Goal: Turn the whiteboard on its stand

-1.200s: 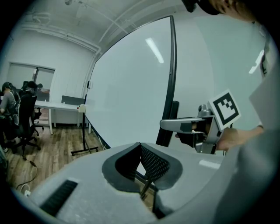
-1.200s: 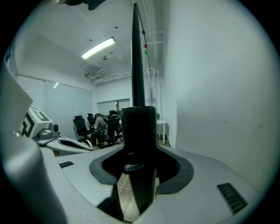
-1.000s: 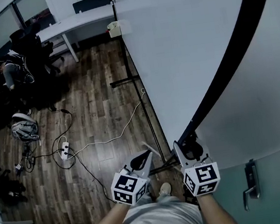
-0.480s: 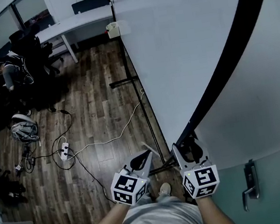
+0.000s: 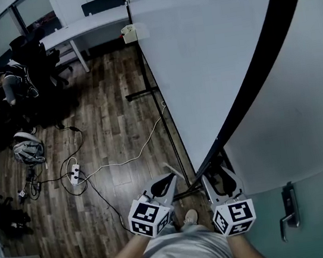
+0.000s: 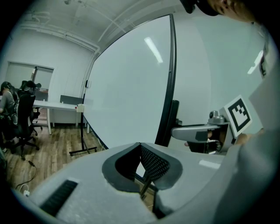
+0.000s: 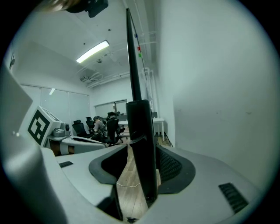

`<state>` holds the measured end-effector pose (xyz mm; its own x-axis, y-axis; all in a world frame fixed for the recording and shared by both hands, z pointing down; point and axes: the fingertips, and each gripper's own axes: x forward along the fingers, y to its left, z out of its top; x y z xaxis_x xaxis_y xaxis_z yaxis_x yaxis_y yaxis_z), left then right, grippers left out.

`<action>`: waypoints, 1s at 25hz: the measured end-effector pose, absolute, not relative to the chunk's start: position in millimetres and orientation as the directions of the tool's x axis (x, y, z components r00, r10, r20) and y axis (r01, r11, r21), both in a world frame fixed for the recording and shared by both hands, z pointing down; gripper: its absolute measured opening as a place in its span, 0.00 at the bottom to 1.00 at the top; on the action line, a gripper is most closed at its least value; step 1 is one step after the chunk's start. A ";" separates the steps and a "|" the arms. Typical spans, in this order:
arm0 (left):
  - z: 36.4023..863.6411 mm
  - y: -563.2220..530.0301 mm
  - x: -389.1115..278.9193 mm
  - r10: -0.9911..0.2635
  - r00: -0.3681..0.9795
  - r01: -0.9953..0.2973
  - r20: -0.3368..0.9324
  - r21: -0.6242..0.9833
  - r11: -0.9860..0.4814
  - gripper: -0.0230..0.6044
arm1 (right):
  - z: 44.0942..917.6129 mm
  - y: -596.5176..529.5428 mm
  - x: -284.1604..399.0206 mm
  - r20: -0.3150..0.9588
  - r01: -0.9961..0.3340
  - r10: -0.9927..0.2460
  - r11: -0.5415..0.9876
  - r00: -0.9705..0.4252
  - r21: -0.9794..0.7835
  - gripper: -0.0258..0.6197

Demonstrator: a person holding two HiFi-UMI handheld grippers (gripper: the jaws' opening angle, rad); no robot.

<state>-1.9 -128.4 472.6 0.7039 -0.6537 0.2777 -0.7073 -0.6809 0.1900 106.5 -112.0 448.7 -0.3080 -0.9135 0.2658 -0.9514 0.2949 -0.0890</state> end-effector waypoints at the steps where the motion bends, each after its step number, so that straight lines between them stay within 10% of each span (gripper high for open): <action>1: 472.9 -127.1 -1.2 -0.652 0.705 -0.706 0.278 0.189 -0.683 0.05 | 451.0 -108.9 106.6 0.270 -0.952 -0.912 0.292 -0.307 -0.096 0.33; 12: 467.6 -109.2 -1.2 -0.650 0.708 -0.703 0.276 0.190 -0.685 0.05 | 469.1 -88.8 83.5 0.308 -0.931 -0.879 0.341 -0.364 -0.127 0.07; 25: 469.6 -90.2 -3.0 -0.652 0.707 -0.704 0.273 0.185 -0.686 0.05 | 474.1 -88.1 66.2 0.325 -0.901 -0.840 0.403 -0.435 -0.164 0.05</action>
